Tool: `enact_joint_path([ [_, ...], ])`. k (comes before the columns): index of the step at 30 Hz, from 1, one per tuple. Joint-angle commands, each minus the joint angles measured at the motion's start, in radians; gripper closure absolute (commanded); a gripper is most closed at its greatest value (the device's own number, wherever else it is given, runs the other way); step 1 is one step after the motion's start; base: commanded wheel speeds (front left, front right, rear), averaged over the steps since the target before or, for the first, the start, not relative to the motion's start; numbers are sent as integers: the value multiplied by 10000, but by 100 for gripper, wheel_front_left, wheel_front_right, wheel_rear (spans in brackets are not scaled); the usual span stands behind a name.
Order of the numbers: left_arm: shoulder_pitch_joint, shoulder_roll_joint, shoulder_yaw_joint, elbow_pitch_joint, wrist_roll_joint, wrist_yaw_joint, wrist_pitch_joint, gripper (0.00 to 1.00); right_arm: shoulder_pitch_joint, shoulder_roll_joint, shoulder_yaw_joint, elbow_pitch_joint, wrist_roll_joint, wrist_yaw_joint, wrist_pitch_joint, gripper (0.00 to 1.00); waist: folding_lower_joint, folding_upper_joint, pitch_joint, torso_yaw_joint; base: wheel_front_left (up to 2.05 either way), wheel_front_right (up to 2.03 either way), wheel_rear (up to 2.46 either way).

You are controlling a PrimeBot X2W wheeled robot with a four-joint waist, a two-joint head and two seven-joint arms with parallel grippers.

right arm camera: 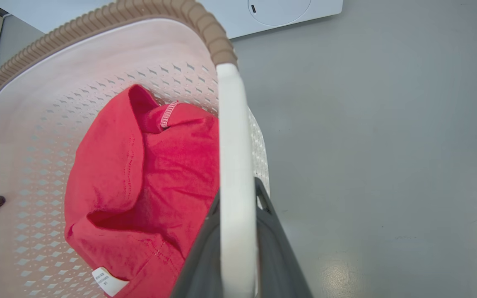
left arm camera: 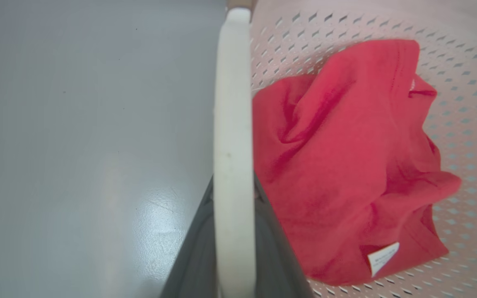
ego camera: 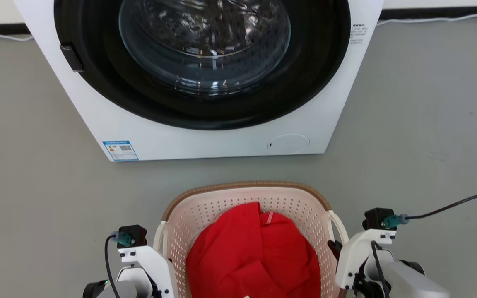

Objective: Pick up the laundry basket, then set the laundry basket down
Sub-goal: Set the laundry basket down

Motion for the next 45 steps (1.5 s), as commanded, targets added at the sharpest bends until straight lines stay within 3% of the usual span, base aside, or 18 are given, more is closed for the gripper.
enact_joint_path([
  [1, -432, 261, 182, -126, -59, -9, -181, 100, -334, -10, 89, -244, 162, 87, -302, 100, 0, 0, 228, -34, 0, 0, 0],
  [24, -2216, 685, -76, -136, 95, -23, -413, 100, -1851, -8, 322, -613, 363, 87, -1019, 100, 0, 0, 2920, -257, 0, 0, 0],
  [45, -4240, 937, -226, -135, 266, 338, -1131, 100, -3546, -157, 657, -886, 638, 87, -1807, 100, 0, 0, 5366, 6, 0, 0, 0],
])
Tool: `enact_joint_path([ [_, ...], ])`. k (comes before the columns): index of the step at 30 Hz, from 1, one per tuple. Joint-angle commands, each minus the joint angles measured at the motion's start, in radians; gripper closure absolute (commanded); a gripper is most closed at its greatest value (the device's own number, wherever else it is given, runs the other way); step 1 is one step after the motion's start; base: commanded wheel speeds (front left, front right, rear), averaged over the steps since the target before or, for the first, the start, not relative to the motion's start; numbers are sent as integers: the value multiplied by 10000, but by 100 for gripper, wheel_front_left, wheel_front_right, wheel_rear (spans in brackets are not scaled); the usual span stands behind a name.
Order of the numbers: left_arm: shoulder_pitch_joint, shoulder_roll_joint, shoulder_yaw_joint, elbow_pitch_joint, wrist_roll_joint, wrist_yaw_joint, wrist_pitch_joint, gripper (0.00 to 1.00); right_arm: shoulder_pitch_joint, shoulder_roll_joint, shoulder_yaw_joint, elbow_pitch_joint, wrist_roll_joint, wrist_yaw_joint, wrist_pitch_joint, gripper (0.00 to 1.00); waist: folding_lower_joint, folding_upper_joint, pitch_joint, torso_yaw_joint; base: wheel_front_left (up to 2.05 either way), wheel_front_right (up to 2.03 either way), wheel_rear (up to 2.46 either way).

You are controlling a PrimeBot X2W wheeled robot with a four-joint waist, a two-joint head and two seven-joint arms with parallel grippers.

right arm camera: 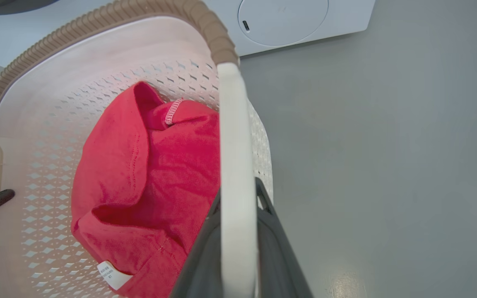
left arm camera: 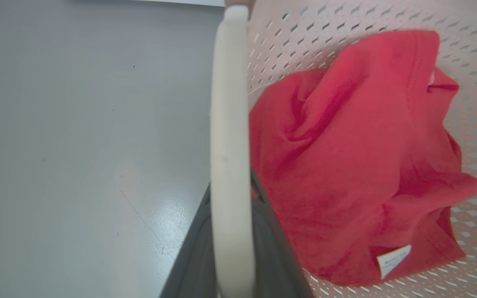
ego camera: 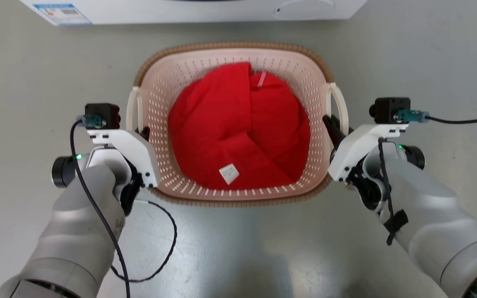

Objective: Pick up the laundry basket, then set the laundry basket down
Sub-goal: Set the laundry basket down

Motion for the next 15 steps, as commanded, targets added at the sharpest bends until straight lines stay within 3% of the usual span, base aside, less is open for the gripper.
enact_joint_path([
  [1, -260, 356, 129, -107, 128, 71, -151, 100, 69, 110, 81, -263, 128, 163, -183, 100, 0, 0, 211, 64, 0, 0, 0],
  [15, -1253, 426, -81, -99, 298, 211, -604, 100, -980, 55, 375, -78, 239, 163, -752, 100, 0, 0, 1582, 260, 0, 0, 0],
])
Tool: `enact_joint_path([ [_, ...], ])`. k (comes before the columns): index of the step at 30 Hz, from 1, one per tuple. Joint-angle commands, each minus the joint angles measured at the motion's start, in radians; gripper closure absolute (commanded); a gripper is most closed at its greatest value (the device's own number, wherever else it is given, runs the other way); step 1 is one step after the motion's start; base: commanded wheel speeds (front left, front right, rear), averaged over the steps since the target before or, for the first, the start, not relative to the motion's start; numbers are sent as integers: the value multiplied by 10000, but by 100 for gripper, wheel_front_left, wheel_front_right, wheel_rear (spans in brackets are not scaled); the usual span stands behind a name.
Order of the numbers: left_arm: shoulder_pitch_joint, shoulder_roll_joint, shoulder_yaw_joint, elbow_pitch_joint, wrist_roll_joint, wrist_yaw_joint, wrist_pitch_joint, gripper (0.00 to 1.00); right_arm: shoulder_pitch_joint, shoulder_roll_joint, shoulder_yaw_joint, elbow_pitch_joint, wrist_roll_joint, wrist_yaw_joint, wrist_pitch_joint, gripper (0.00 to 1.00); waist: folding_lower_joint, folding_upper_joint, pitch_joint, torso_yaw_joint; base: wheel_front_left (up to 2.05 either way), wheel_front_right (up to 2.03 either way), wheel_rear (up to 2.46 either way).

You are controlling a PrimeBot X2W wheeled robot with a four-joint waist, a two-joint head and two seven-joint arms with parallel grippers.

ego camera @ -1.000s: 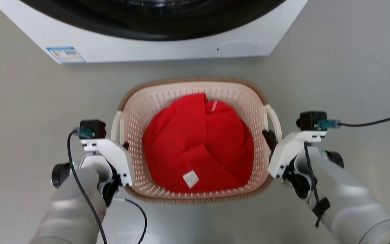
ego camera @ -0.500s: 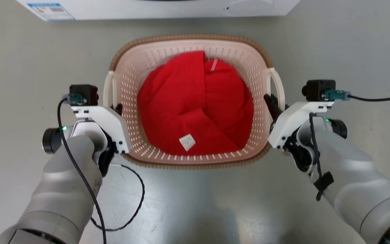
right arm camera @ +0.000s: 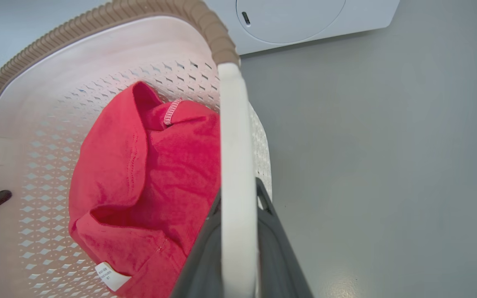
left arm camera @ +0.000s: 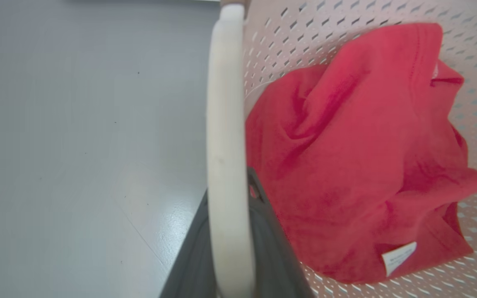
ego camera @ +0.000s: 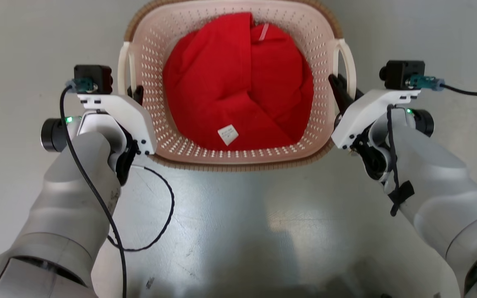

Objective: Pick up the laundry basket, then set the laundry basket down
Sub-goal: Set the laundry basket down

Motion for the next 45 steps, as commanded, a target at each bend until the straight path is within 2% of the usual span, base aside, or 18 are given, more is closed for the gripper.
enact_joint_path([
  [1, -171, 361, 89, -94, 139, 93, -139, 100, 141, 124, 76, -159, 74, 163, -221, 100, 0, 0, 143, 34, 0, 0, 0],
  [19, -987, 437, -29, -84, 103, 213, -380, 100, -593, 148, 374, -51, 397, 163, -620, 100, 0, 0, 974, 75, 0, 0, 0],
  [40, -1213, 423, -183, -79, 38, 351, -572, 100, -936, 259, 712, 37, 633, 163, -753, 100, 0, 0, 1315, 116, 0, 0, 0],
  [41, -1210, 423, -189, -79, 32, 347, -575, 100, -936, 265, 726, 39, 645, 163, -756, 93, 0, 0, 1320, 113, 0, 0, 0],
  [42, -1208, 423, -193, -78, 21, 340, -574, 94, -937, 270, 739, 44, 656, 163, -759, 75, 0, 0, 1325, 110, 0, 0, 0],
  [43, -1206, 421, -192, -78, 4, 329, -563, 65, -939, 276, 750, 55, 666, 163, -763, 39, 0, 0, 1332, 107, 0, 0, 0],
  [44, -1210, 422, -190, -78, -12, 325, -560, 2, -942, 284, 757, 73, 680, 163, -765, 0, 0, 0, 1341, 105, 0, 0, 0],
  [45, -1217, 425, -191, -78, -21, 329, -562, 0, -946, 293, 761, 96, 696, 163, -768, 0, 0, 0, 1351, 104, 0, 0, 0],
])
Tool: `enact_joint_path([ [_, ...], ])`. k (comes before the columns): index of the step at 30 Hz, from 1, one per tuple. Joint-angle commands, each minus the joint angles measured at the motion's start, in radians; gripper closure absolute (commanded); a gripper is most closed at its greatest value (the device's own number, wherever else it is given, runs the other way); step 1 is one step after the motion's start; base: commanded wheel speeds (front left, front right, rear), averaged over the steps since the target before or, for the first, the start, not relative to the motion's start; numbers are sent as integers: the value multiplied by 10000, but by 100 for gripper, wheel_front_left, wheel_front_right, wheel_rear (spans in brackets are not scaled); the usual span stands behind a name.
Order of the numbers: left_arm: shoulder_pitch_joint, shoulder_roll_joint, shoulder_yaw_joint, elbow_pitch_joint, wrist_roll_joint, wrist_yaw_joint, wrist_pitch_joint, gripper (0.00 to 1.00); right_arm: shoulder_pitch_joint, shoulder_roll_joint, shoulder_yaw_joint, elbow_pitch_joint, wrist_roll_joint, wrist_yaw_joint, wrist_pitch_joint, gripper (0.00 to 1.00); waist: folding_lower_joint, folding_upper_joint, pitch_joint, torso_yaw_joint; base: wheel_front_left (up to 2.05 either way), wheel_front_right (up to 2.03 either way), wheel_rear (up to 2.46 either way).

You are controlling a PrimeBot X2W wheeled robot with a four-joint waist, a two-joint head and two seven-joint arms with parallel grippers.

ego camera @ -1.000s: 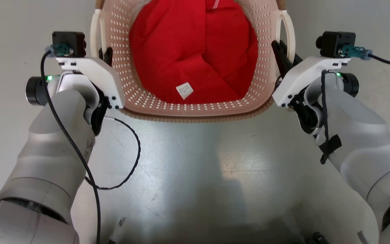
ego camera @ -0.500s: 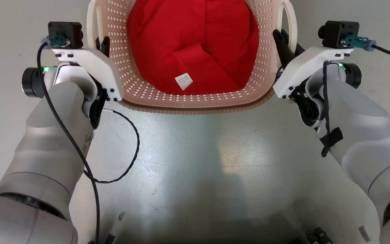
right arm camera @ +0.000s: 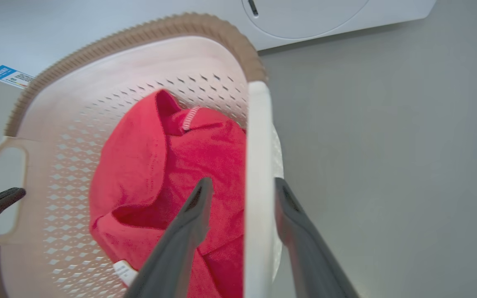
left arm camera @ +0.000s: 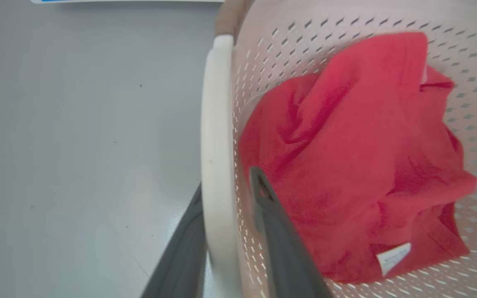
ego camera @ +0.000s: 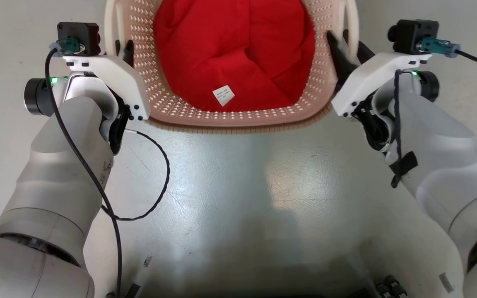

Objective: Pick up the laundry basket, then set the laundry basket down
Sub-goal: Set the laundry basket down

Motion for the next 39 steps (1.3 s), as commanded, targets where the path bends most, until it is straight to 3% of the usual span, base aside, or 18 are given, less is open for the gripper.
enact_joint_path([
  [1, -81, 321, 84, -82, -30, 45, -74, 0, 308, 234, 66, -89, 92, 73, -168, 0, -1, 0, 13, 0, 0, 0, 0],
  [17, 91, 340, 48, -81, -218, 2, -25, 0, 314, 331, 122, 255, 176, 73, -191, 0, -1, 0, -123, -26, 0, 0, 0],
  [39, 1193, 410, 142, -81, -642, -164, -127, 0, 1084, 397, 170, 795, 409, 73, -194, 0, -1, 0, -1843, -262, 0, 0, 0],
])
